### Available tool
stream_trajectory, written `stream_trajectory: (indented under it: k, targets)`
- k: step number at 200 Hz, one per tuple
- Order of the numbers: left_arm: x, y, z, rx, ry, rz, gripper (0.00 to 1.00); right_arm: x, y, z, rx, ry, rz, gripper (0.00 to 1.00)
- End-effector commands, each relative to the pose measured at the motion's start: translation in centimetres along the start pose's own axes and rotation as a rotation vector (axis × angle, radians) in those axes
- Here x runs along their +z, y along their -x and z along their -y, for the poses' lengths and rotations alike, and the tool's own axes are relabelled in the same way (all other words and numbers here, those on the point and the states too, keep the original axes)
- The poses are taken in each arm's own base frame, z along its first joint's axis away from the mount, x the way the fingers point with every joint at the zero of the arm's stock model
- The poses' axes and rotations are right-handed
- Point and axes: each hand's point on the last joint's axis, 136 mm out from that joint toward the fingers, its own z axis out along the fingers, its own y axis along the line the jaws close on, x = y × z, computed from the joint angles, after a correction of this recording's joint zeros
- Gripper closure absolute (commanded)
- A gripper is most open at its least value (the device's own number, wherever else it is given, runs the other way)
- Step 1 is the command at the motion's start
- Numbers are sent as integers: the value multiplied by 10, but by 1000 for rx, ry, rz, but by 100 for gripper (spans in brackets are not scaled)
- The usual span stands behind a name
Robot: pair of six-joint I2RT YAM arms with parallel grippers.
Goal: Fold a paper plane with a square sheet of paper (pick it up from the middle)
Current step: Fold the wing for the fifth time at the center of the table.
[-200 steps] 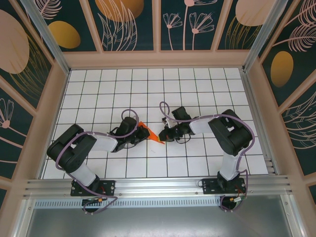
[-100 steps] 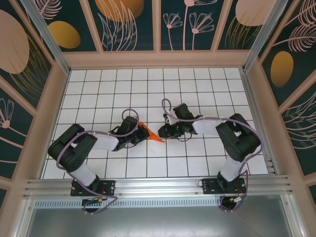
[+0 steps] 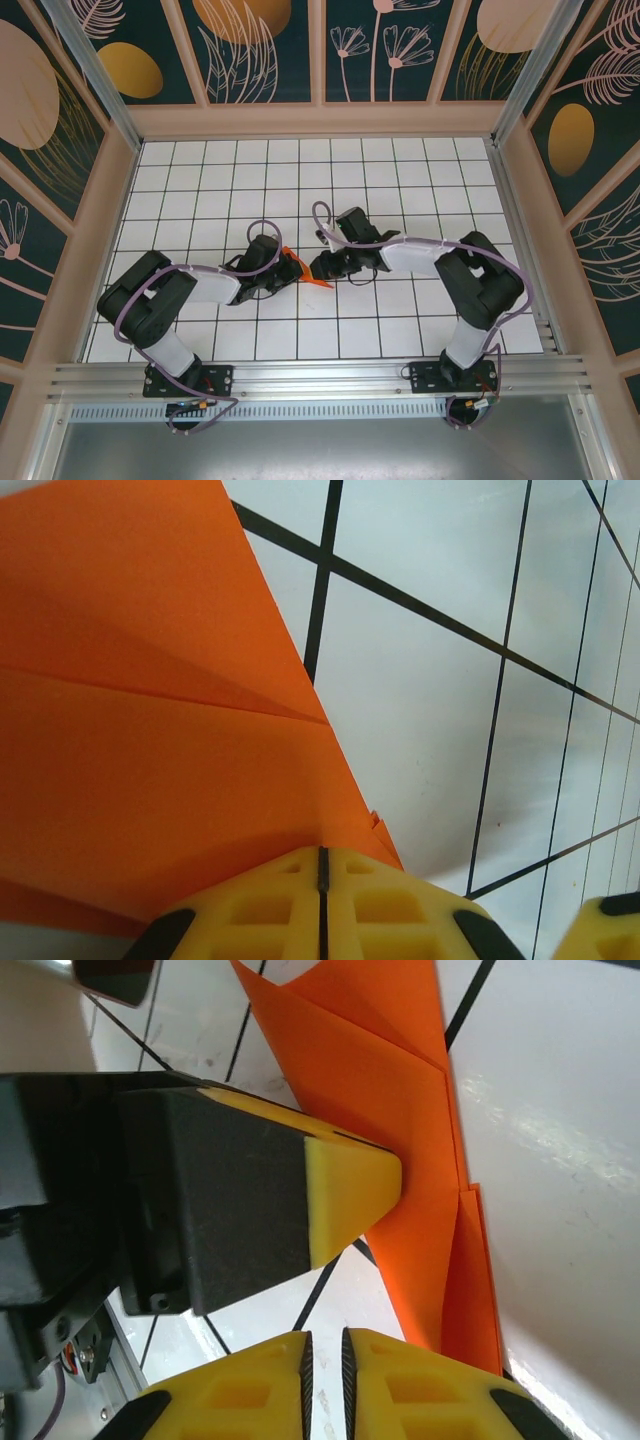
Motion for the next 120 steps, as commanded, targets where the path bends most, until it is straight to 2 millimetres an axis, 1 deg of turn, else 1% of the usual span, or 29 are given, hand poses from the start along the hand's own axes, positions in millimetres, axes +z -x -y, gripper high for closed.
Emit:
stream_trajectory:
  k: [1,24,35,77,99,120]
  targets:
    - [4,-2,-18,-4,75,-4,90,9,-7,8,12,-24,-57,82]
    - [3,-2,-18,-5,80,-2,91,14,-12,19,34,-56,-79,83]
    - [3,-2,-19,-6,85,0,91,16,-17,23,45,-67,-94,84]
    - [1,-1,-26,-15,123,5,92,13,-35,43,76,-137,-131,86]
    - [2,-1,-28,-15,137,3,92,12,-40,48,90,-153,-144,86]
    - [2,-1,-30,-18,149,3,93,10,-42,47,86,-151,-148,87]
